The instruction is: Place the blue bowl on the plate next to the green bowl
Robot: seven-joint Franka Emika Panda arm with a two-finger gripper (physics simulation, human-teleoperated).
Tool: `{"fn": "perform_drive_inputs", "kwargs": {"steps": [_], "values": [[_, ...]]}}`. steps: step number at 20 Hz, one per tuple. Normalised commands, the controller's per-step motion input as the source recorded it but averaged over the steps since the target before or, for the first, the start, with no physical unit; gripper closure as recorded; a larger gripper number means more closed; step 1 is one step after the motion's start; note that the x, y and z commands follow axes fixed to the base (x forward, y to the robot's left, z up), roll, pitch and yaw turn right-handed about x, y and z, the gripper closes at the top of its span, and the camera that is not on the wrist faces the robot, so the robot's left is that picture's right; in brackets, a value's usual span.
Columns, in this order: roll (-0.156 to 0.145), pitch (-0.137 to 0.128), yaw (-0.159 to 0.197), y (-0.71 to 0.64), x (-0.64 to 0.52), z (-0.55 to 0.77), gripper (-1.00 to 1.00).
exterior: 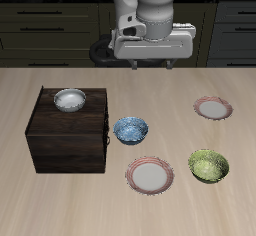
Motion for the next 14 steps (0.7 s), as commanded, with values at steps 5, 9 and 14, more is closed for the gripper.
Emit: {"fn": "perform_drive_inputs", "kwargs": {"steps": [5,9,14], "values": [[-0.013,-0.006,0.005,-0.06,0.17,-0.03,-1.0],[-0.005,0.01,0.009,-0.01,0.01,-0.13,-1.0],[0.027,-0.011,-0.008,0.07,-0.02,-0.18,-1.0]]}}
